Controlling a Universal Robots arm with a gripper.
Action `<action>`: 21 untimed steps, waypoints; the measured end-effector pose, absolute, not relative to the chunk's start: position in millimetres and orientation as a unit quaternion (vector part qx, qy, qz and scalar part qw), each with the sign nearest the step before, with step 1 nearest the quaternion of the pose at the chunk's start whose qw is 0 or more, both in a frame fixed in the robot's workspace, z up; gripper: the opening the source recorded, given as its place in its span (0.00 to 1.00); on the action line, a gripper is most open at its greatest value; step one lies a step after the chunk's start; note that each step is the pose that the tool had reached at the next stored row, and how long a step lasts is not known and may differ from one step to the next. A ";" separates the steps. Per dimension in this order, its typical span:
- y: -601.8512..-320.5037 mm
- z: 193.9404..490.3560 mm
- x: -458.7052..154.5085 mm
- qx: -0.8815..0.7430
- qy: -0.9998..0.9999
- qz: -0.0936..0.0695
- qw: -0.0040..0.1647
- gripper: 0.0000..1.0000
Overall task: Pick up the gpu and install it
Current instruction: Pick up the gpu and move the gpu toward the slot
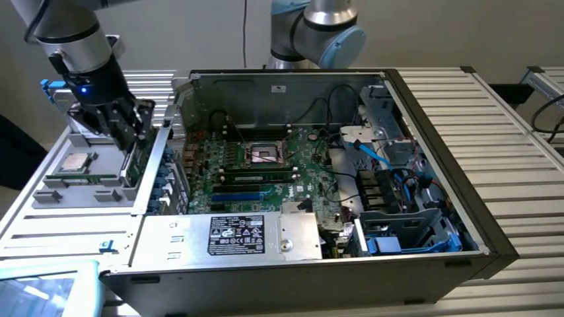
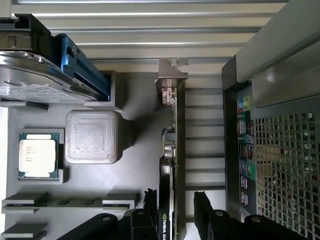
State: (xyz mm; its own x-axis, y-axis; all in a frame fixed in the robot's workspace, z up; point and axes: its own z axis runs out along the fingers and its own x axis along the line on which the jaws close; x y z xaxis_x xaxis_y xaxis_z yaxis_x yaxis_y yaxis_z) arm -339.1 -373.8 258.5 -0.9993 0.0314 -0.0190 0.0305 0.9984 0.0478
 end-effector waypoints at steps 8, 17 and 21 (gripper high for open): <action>-368.7 244.1 -347.7 0.014 1.000 0.024 0.010 0.44; -368.9 239.5 -346.4 0.012 1.000 0.024 0.008 0.44; -368.9 239.2 -345.9 0.012 1.000 0.024 0.007 0.44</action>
